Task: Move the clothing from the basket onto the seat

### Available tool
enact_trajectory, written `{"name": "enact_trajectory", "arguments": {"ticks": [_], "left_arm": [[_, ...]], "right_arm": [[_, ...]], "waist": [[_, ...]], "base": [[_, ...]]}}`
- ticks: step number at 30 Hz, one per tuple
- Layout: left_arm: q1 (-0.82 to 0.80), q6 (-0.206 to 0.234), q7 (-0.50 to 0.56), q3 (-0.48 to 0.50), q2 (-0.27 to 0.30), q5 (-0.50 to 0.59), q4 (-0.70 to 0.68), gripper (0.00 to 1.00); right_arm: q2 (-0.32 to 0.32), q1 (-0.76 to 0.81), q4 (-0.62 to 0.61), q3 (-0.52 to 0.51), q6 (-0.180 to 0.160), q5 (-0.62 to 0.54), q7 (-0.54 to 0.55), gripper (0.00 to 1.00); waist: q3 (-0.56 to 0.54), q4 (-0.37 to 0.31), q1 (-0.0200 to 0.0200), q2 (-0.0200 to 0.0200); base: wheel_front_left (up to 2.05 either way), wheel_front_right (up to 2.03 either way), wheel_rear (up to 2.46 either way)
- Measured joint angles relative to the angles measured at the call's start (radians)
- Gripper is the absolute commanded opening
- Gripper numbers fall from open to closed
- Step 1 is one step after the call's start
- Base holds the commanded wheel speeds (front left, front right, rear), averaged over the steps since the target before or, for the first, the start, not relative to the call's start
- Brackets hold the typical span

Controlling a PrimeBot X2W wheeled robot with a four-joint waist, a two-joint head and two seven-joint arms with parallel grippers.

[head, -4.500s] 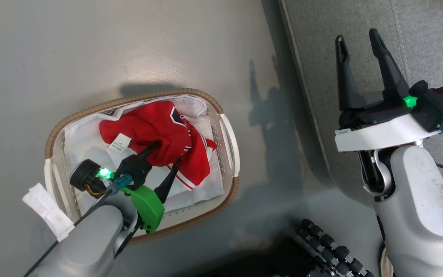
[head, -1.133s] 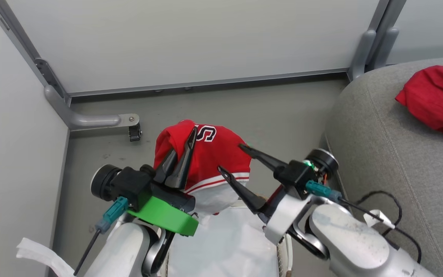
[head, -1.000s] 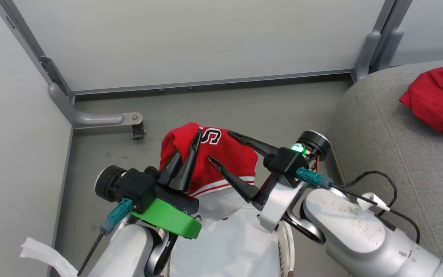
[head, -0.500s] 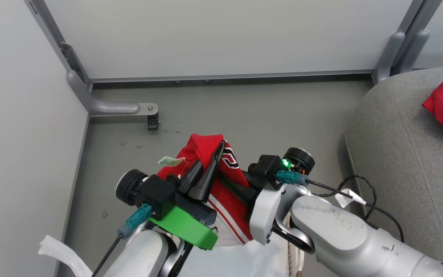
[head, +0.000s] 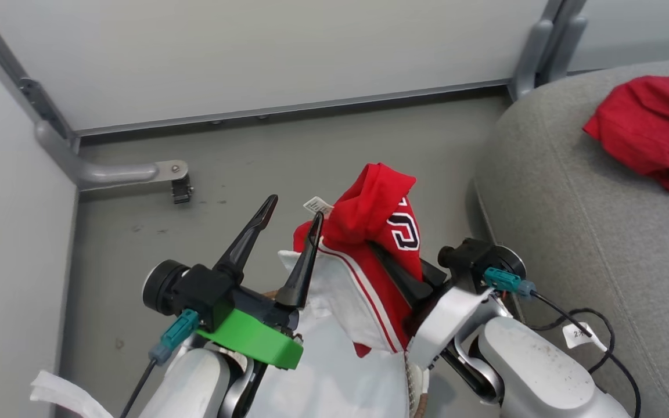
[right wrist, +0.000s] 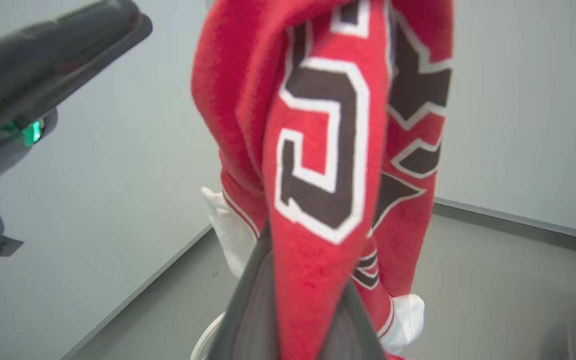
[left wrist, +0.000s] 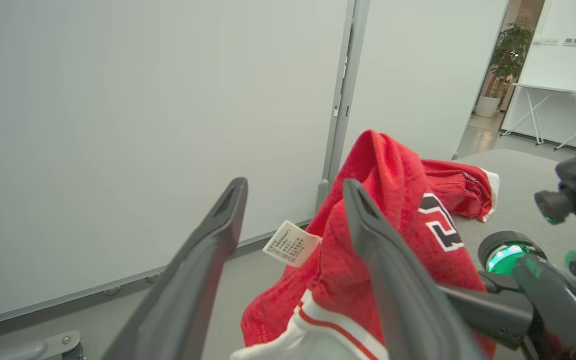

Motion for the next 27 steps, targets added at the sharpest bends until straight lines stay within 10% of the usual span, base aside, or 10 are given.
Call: {"name": "enact_trajectory", "arguments": {"ticks": [18,27], "left_arm": [[0.015,0.0,0.0,-0.015,0.03,0.008,0.016,1.0],[0.004,0.0,0.0,-0.053,0.07,0.007,0.024,1.0]], "right_arm": [[0.042,0.147,-0.133,-0.206,0.0,-0.108,0.0,0.0],[-0.044,0.043,-0.17,-0.307,0.0,-0.169,0.0,0.0]], "waist": [[0.047,-0.323,0.0,0.0],[0.109,-0.423,0.0,0.0]], "base": [[0.0,0.0,0.0],[0.0,0.0,0.0]]}}
